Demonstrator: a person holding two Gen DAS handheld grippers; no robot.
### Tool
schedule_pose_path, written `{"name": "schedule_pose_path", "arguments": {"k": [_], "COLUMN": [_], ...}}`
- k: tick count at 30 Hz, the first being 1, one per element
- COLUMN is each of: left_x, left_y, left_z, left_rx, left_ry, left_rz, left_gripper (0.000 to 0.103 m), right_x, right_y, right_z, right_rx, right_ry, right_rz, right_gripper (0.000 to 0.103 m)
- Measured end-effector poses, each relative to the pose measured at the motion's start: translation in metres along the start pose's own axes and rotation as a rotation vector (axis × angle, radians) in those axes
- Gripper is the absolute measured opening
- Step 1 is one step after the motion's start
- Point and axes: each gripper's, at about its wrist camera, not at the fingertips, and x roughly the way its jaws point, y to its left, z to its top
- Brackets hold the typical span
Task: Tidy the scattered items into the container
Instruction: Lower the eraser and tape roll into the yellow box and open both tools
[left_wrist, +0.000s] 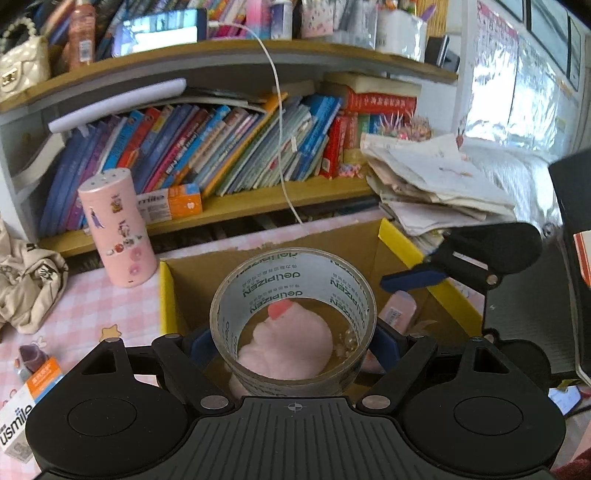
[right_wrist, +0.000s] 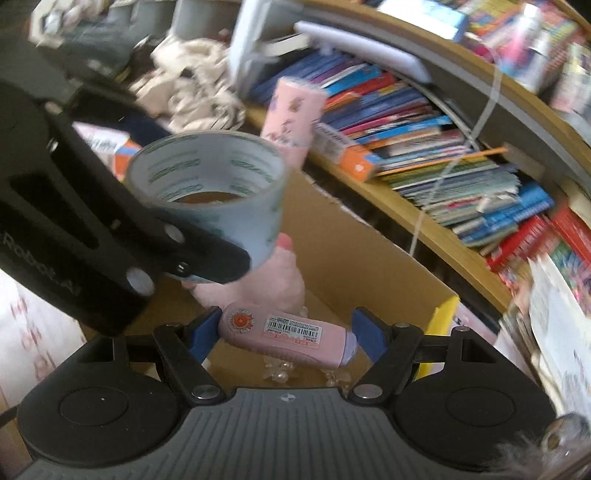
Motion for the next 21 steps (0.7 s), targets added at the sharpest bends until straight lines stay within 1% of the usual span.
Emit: {"name": "schedule_pose_path", "arguments": {"k": [5, 7, 12, 16, 21], "left_x": [0.019, 0.025, 0.037, 0.040, 0.042], "left_y": [-0.001, 0.002, 0.008, 0.006, 0.003], "left_z": [-0.003, -0.006, -0.012, -0.012, -0.013], "left_rx": [-0.012, -0.032, -0.062, -0.041, -0.021], "left_ry": [0.063, 0.089, 0.135, 0.137, 0.136], "left_rz": [0.004, 0.005, 0.003, 0.011, 0.023], "left_gripper": [0.085, 0.085, 0.085, 0.085, 0.085], "right_x": [0.014, 0.018, 0.033, 0.043, 0.050], "right_y": [-0.001, 0.000, -0.001, 0.002, 0.005], "right_z": [0.004, 0.006, 0.009, 0.008, 0.008], "right_rx": [-0.098, -0.131, -0.188, -0.247, -0.285], "right_ry": [0.040, 0.058, 0.110, 0.155, 0.184], "right_rz": [0.055, 0.070, 0.113, 0.133, 0.152], "right_gripper": [0.075, 0.075, 0.075, 0.076, 0.076]}}
